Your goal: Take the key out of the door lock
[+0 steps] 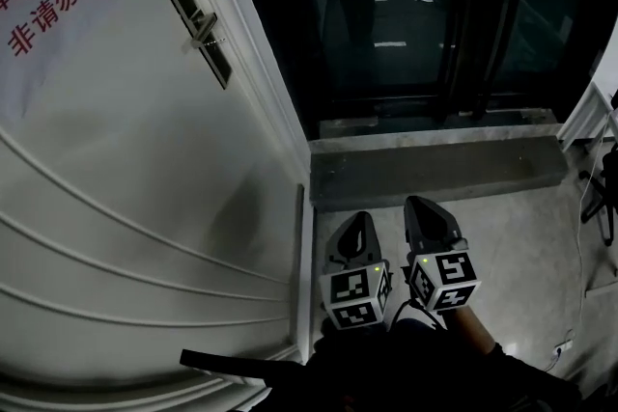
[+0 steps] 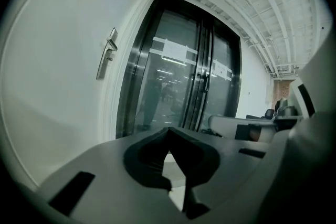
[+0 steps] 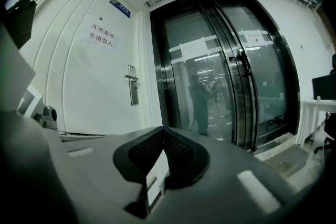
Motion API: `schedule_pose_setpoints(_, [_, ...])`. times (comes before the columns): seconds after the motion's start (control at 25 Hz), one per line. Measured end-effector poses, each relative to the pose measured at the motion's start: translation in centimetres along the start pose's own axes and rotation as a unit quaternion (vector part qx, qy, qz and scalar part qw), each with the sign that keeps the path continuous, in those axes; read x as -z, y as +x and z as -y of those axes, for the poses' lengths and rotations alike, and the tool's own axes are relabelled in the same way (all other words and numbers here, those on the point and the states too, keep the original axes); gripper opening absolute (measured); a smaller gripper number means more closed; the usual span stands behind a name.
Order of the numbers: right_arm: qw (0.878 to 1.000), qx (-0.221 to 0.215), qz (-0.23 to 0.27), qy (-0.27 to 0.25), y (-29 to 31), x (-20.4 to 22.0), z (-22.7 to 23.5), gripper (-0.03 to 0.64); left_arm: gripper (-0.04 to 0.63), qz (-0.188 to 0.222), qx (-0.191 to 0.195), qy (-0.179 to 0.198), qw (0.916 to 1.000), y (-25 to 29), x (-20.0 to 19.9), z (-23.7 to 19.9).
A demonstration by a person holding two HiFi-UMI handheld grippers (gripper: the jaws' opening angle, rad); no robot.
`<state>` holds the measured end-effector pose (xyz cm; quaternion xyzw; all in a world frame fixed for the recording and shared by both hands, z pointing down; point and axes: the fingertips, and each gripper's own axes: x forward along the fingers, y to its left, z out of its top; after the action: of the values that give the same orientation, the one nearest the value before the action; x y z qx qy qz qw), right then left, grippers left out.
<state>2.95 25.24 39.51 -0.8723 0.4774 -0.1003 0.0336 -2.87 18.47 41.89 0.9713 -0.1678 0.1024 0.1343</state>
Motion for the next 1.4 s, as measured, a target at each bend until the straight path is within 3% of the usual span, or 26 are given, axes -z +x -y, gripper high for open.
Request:
schedule_pose_setpoints(0.48, [1.0,-0.022,-0.015,-0.001,9.7,-0.5,0.9,0.002,0.0,-0.021,-0.026,-0.018,0.9993,7.7,-1.2,-5.0])
schedule_pose_setpoints(0.64, [0.999,-0.049,-0.021,-0.007,13.9,-1.1,2.1,0.002,0.0,-0.008,-0.048,-0.035,0.9982,11.5,-2.5,-6.2])
schedule_pose_setpoints(1.04, [0.994,-0.103,-0.022,-0.023,23.8,-5.0,7.2,0.002,0.0,0.019,-0.097,-0.037,0.9945,21.5,-6.9,-7.1])
schedule_pose_setpoints(1.2, [0.99,-0.135,-0.025,-0.028,26.8,-5.7,7.9,0.002,0.0,0.028,-0.121,-0.065,0.9901,23.7,-8.4,-7.5])
schedule_pose_setpoints(1.4, [0.979,-0.199,-0.041,-0.034,29.7,-5.6,6.9,0.002,0.0,0.04,-0.18,-0.067,0.9805,24.3,-8.7,-10.0])
